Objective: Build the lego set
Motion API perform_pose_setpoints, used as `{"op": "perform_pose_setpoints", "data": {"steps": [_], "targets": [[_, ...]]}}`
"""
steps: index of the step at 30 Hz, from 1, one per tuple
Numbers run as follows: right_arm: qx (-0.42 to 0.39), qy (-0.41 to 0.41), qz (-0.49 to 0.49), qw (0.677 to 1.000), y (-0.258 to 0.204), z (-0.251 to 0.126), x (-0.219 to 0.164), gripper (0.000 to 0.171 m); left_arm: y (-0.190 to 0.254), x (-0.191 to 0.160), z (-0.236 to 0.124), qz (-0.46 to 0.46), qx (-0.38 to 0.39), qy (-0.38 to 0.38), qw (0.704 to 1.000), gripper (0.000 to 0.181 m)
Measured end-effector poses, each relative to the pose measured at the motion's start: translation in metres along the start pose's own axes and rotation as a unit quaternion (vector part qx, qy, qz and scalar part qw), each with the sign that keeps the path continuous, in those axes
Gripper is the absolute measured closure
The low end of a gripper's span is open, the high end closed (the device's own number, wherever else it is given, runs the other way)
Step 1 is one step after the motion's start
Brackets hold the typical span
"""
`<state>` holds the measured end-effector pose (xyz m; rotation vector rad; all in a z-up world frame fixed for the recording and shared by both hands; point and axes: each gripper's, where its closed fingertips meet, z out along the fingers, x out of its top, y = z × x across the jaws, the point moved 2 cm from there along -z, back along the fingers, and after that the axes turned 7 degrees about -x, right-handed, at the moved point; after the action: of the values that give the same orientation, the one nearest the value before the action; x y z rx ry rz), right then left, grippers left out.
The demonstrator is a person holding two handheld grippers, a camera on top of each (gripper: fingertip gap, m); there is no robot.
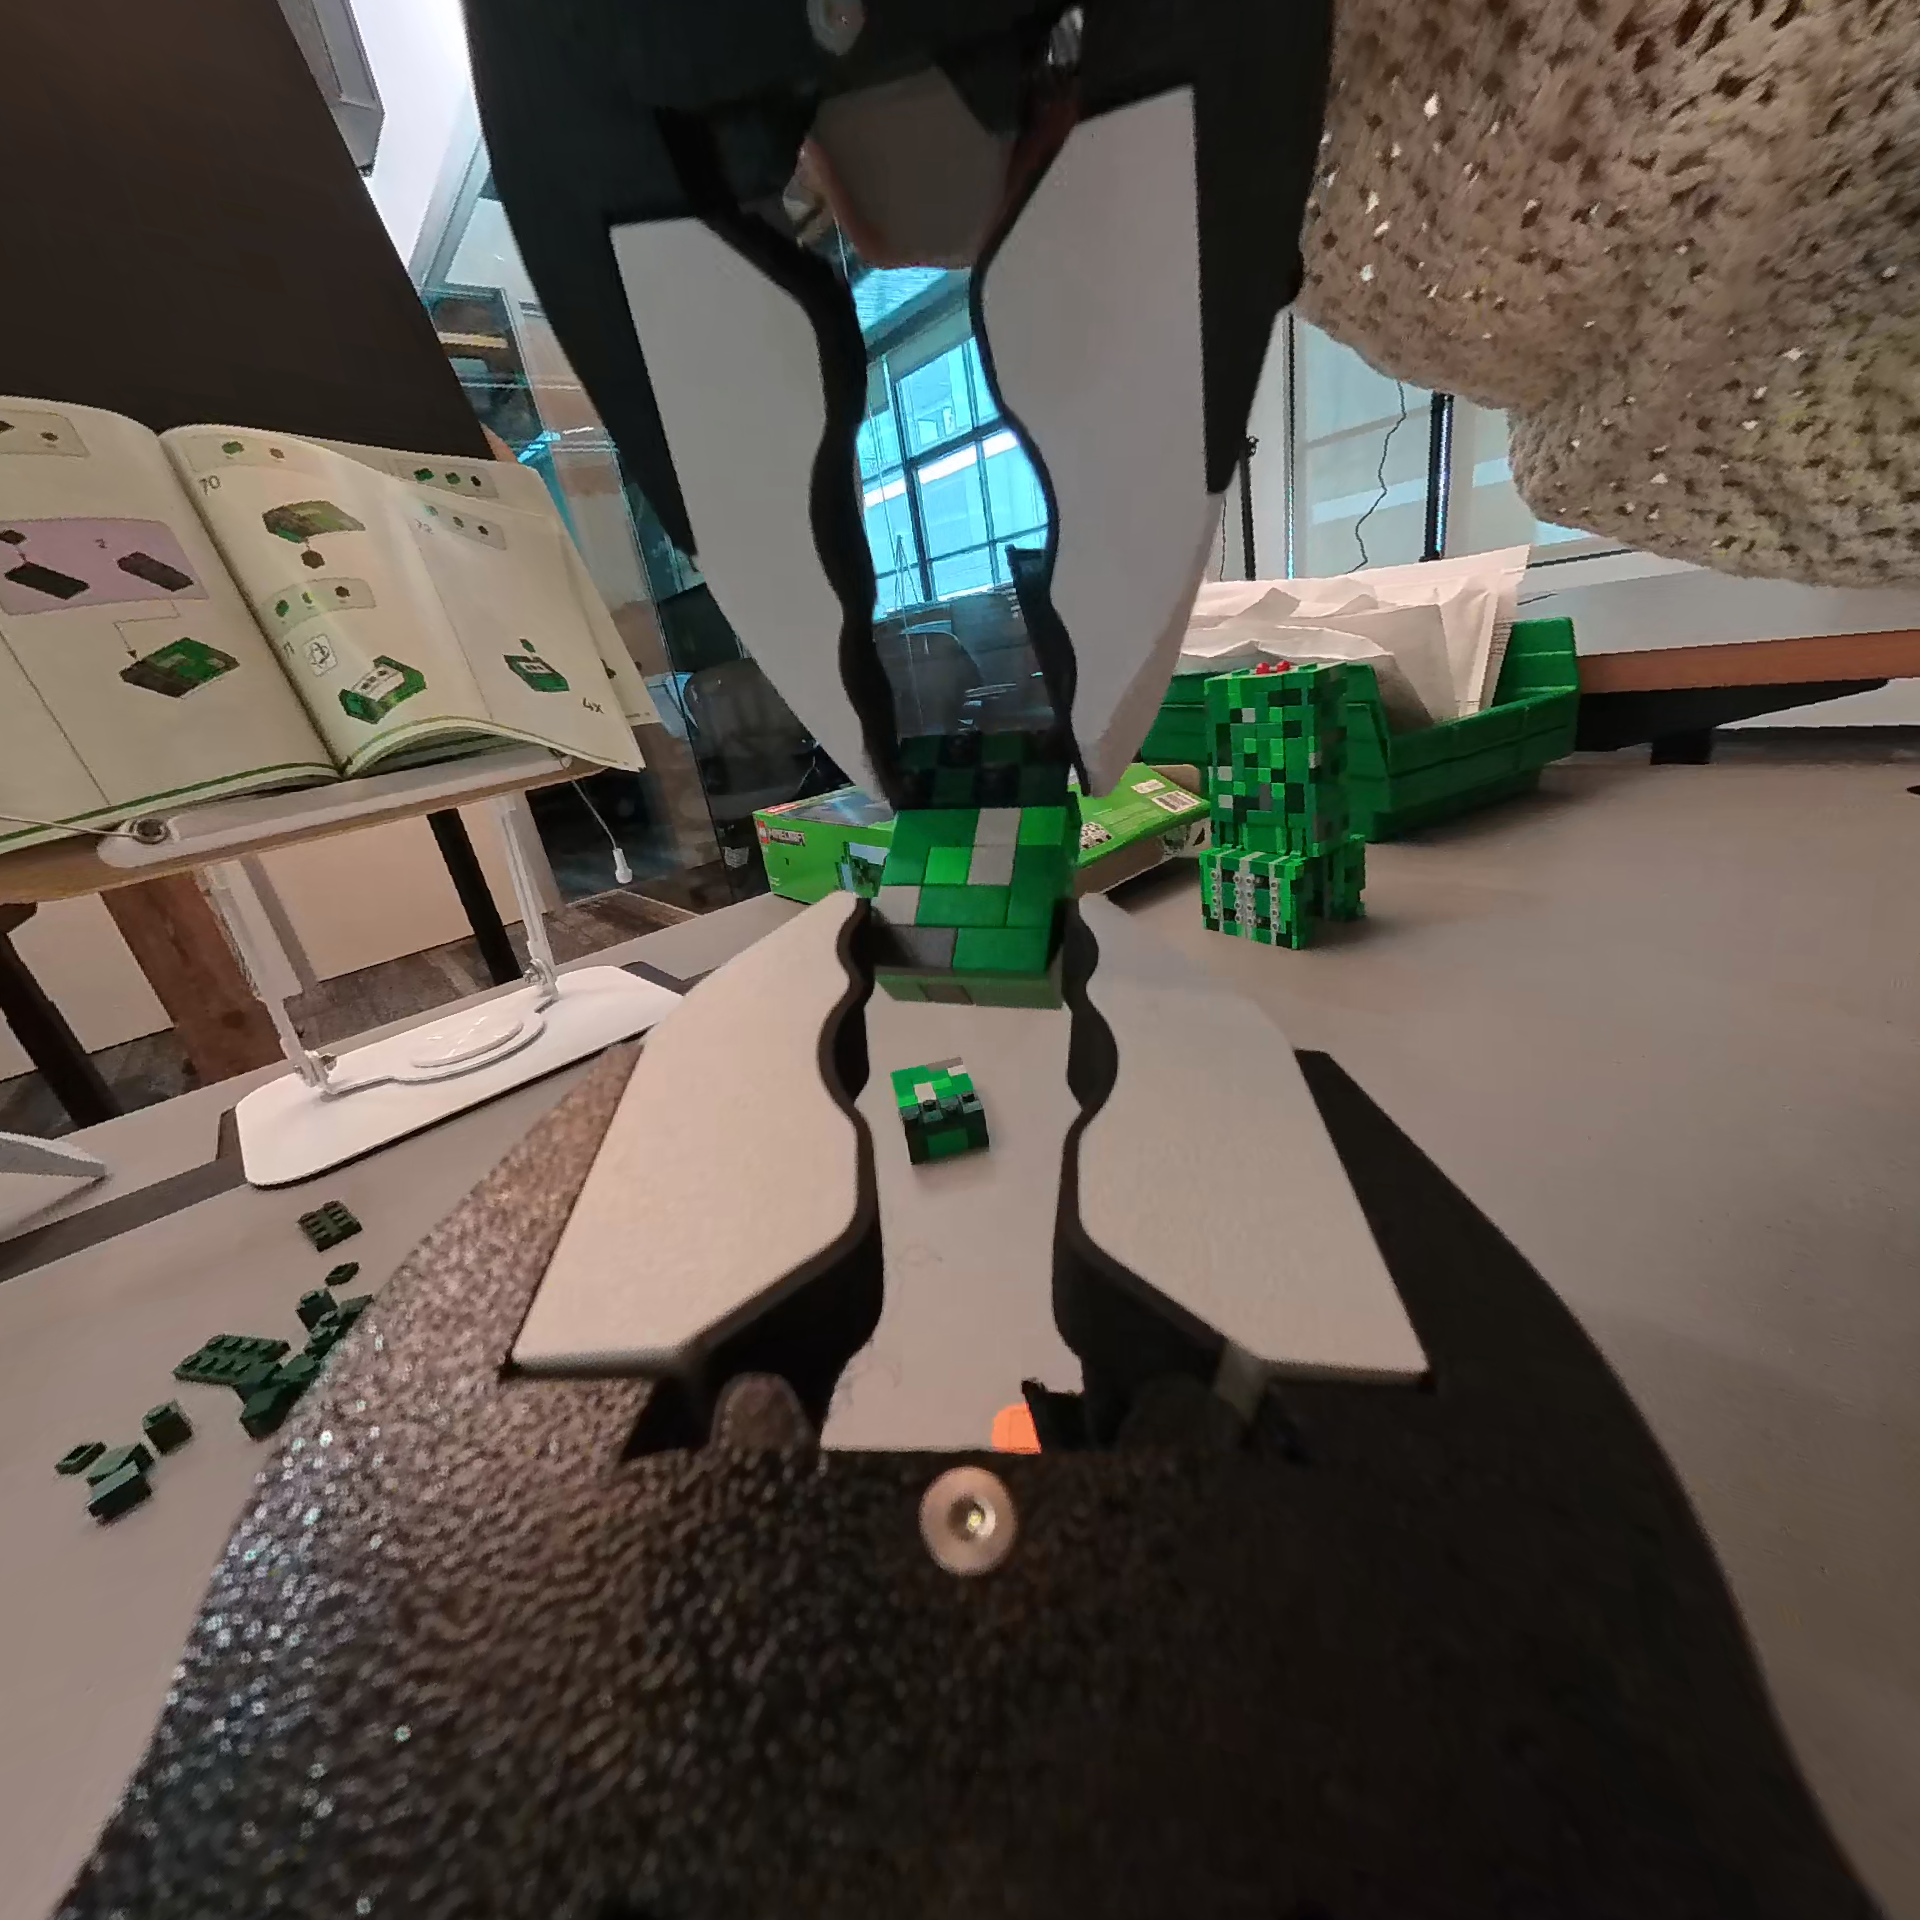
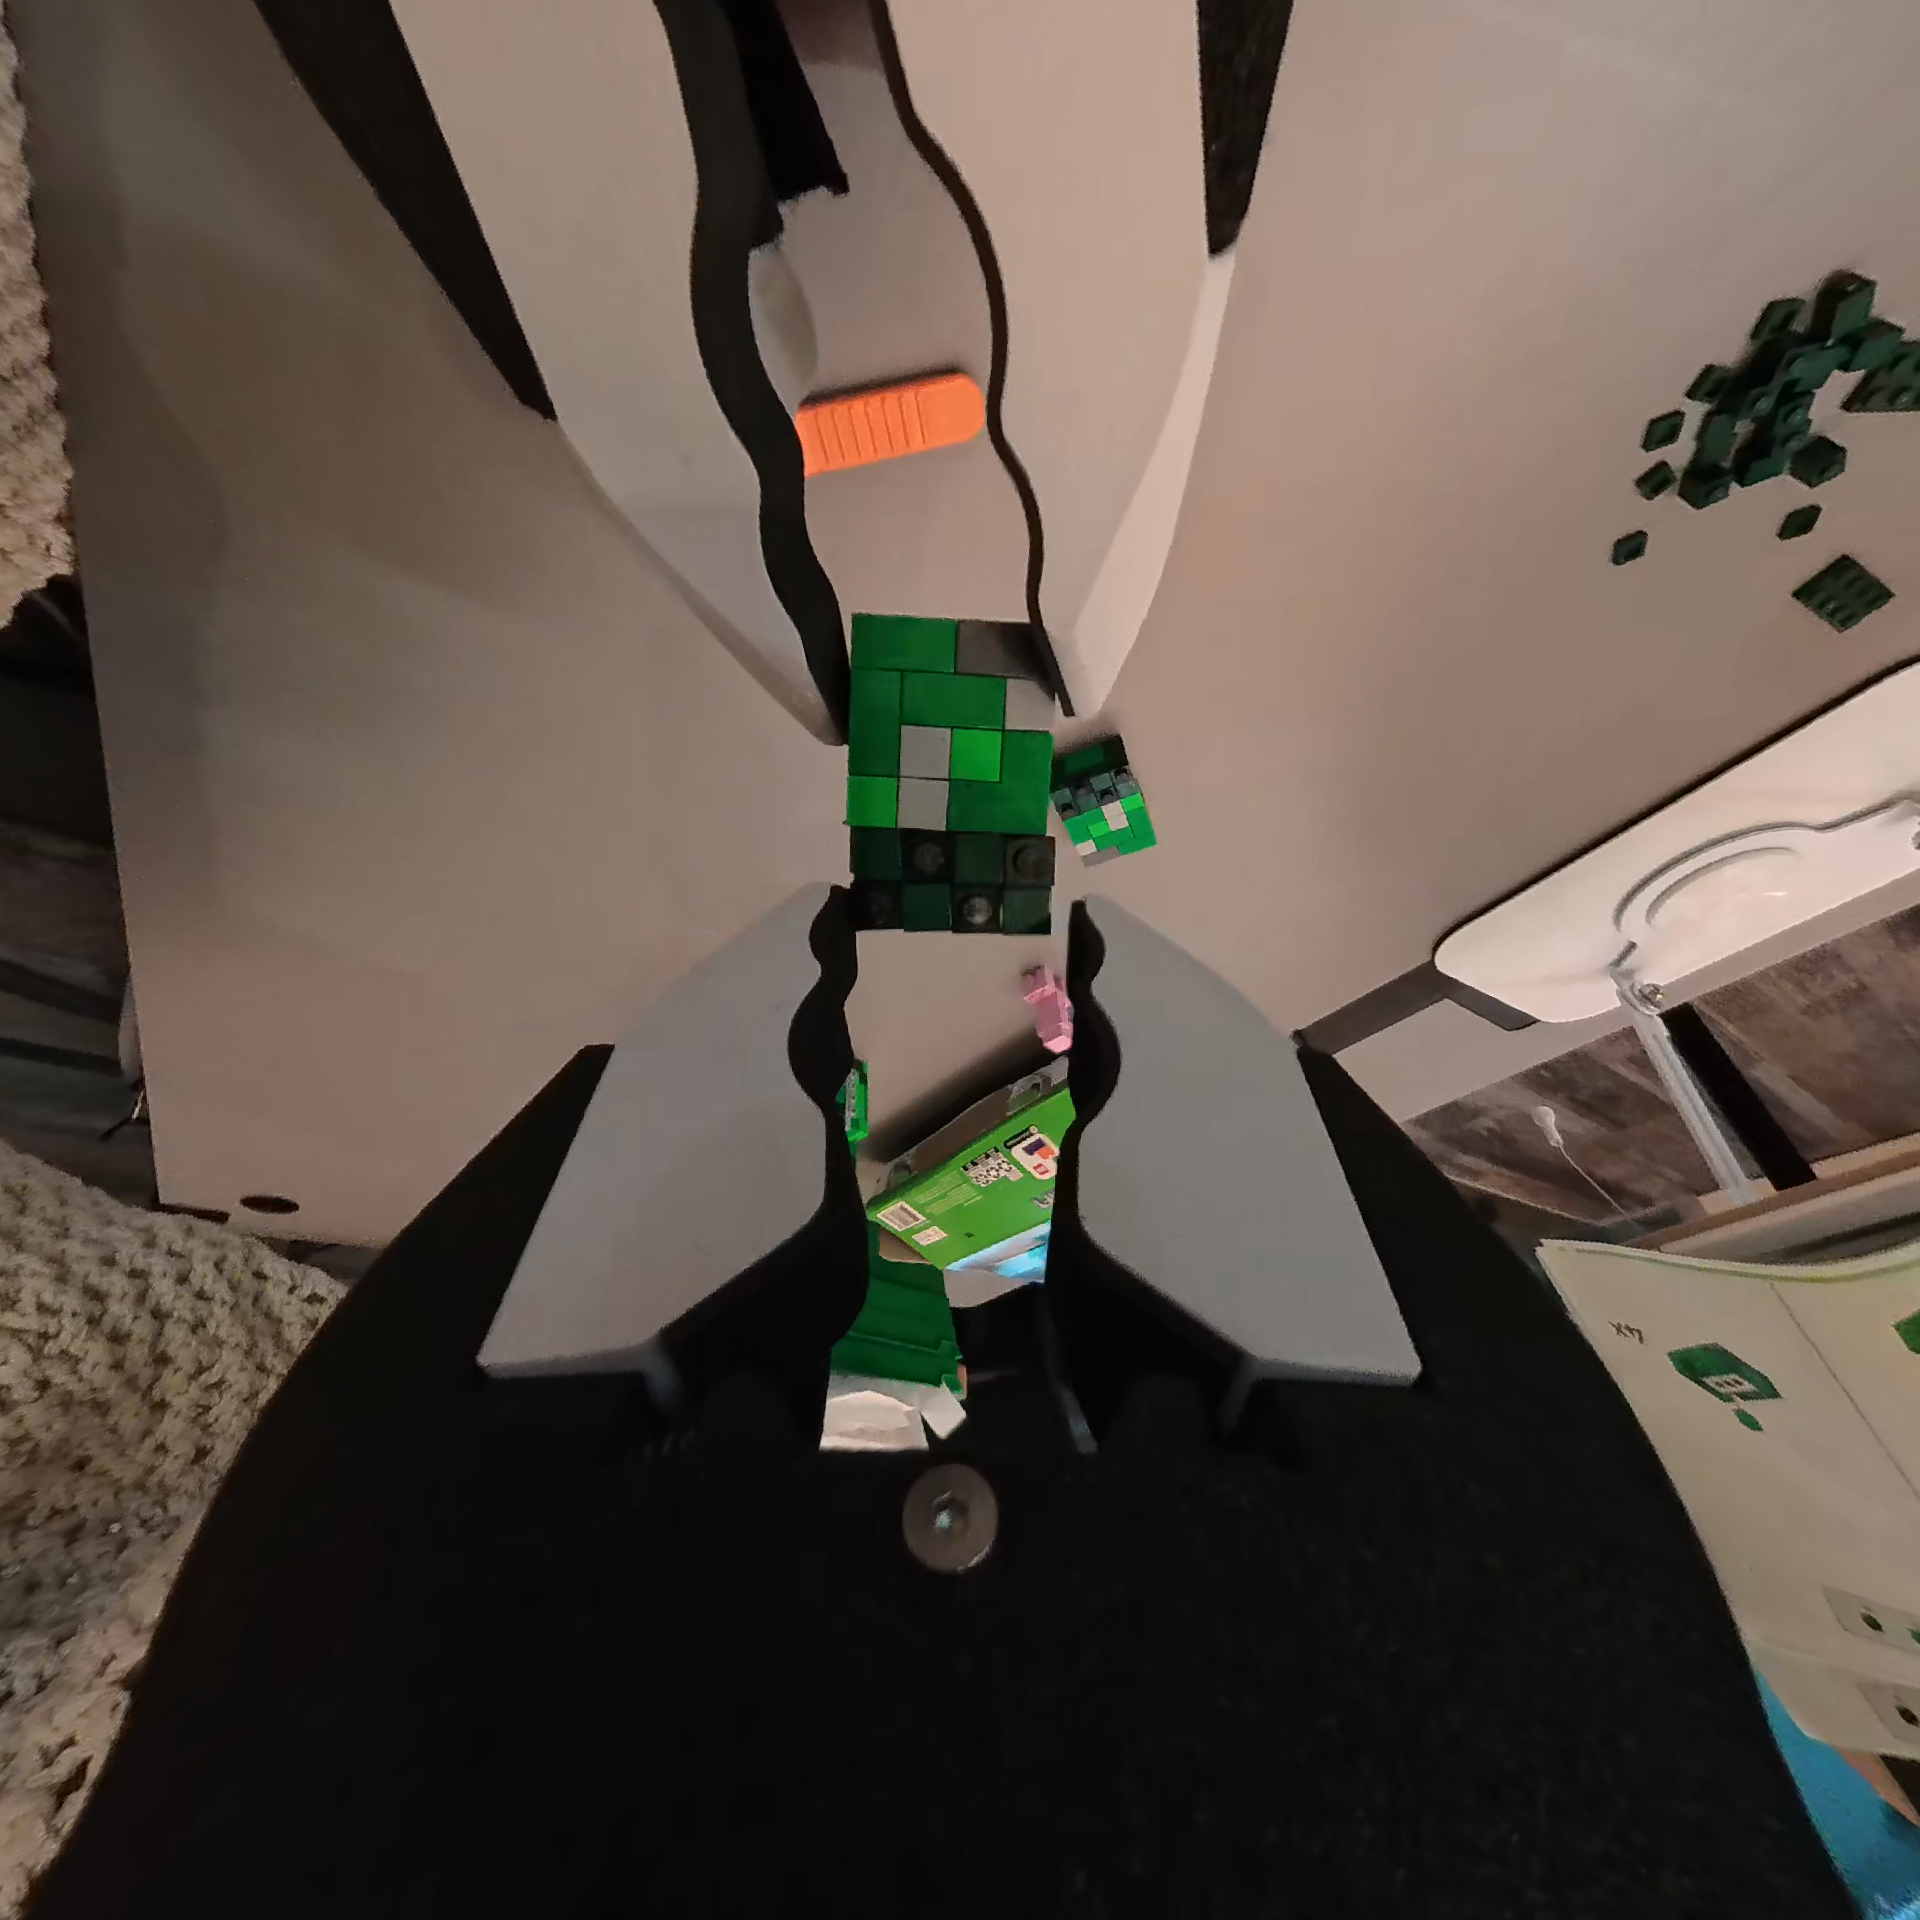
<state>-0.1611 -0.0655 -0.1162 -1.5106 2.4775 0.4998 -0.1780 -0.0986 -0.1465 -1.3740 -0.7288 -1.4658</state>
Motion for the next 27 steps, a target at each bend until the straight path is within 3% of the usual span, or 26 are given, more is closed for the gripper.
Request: {"op": "perform_pose_setpoints", "data": {"steps": [10, 14, 17, 20, 23, 27], "targets": [[-0.036, 0.054, 0.015, 0.998, 0.001, -0.013, 0.003, 0.126, -0.004, 0.003, -0.002, -0.002, 0.010, 0.012, 1.000, 0.146], [-0.106, 0.148, 0.048, 0.982, 0.008, -0.036, 0.000, 0.119, -0.011, 0.011, -0.007, -0.014, 0.018, 0.025, 0.999, 0.146], [-0.224, 0.229, 0.072, 0.945, 0.016, -0.056, -0.006, 0.113, -0.020, 0.022, -0.012, -0.037, 0.025, 0.043, 0.998, 0.146], [-0.368, 0.268, 0.068, 0.888, 0.019, -0.067, -0.010, 0.104, -0.028, 0.036, -0.019, -0.049, 0.034, 0.062, 0.996, 0.146], [-0.490, 0.260, 0.039, 0.831, 0.016, -0.067, -0.004, 0.090, -0.033, 0.048, -0.023, -0.056, 0.043, 0.072, 0.995, 0.146], [-0.609, 0.196, -0.011, 0.769, 0.016, -0.062, 0.008, 0.089, -0.035, 0.057, -0.023, -0.057, 0.051, 0.071, 0.995, 0.146]]}}
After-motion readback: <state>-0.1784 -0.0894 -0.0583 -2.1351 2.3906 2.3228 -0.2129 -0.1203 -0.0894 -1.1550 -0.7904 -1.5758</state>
